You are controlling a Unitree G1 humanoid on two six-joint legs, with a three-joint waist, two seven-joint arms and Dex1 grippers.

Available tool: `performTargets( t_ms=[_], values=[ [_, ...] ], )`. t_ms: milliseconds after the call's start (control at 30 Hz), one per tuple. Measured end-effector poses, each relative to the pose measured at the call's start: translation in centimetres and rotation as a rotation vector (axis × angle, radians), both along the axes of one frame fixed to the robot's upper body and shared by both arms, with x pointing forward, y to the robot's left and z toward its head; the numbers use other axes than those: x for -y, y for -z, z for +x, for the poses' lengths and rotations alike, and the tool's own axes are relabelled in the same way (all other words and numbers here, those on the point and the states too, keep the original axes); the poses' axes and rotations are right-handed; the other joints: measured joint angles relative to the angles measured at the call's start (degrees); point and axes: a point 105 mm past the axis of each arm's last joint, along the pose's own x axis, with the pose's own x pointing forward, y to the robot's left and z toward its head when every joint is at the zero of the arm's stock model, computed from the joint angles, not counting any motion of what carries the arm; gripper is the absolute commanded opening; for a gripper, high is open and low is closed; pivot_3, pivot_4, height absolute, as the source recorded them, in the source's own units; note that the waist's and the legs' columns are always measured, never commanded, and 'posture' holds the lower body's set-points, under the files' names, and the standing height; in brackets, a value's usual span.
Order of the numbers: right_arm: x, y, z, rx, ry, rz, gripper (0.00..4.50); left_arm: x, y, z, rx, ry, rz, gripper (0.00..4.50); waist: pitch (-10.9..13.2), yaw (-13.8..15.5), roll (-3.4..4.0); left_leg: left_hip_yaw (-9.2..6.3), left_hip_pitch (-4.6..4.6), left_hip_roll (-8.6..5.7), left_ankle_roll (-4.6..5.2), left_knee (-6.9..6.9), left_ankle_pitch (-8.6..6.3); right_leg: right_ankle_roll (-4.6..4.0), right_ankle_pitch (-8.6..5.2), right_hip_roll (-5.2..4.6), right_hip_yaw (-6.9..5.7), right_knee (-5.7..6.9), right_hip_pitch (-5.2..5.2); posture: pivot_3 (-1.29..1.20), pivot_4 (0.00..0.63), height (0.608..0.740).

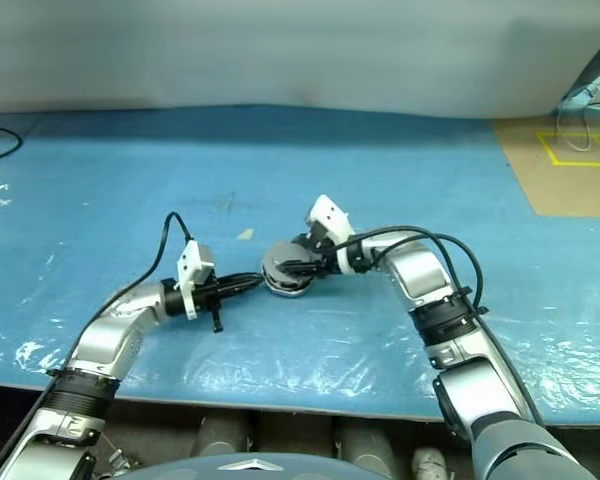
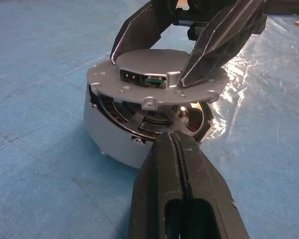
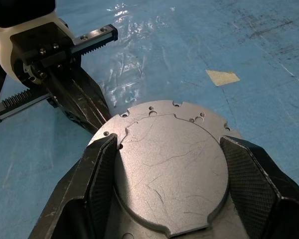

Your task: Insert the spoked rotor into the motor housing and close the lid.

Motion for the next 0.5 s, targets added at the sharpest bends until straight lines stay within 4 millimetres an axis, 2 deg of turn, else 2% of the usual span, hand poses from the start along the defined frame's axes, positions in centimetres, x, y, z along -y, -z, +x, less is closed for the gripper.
performTargets(
  t_ms=[500],
  values=[
    [-1.2, 0.9, 1.0, 0.027, -0.005, -0.039, 2.93, -0.4, 0.5, 0.3, 0.008, -0.018, 0.003, 0.0, 0.0, -0.4, 0.0, 0.0, 0.06, 0.01, -0.01, 0.1, 0.0, -0.01, 0.01, 0.0, 0.0, 0.1, 0.04, 0.0, 0.15, 0.74]
  ],
)
